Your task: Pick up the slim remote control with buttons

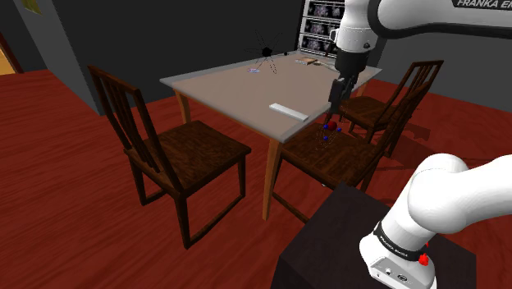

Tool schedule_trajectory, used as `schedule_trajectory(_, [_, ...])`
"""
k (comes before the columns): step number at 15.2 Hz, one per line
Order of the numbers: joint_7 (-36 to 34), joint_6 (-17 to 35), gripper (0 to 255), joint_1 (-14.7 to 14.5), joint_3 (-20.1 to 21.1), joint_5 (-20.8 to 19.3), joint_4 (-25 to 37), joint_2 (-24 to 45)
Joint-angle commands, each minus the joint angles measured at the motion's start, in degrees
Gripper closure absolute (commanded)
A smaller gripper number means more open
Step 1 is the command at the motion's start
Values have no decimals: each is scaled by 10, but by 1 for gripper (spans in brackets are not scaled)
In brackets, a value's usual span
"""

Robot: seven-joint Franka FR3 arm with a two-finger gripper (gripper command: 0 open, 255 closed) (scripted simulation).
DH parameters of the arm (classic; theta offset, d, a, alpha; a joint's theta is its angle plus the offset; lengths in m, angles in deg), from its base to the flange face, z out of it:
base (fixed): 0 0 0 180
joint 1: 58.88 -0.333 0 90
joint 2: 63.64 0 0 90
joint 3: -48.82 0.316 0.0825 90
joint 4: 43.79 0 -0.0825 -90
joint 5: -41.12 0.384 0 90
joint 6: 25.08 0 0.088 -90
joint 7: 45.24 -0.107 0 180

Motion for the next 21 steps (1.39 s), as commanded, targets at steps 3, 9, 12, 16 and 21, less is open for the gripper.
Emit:
schedule_trajectory(3, [13, 31, 0, 6, -18, -7, 2, 29])
schedule_trajectory(9, [52, 117, 0, 22, -68, -19, 26, 129])
schedule_trajectory(12, [73, 154, 0, 27, -91, -18, 48, 185])
schedule_trajectory(16, [104, 198, 0, 34, -120, -8, 88, 264])
schedule_trajectory(21, [148, 238, 0, 41, -152, 20, 155, 368])
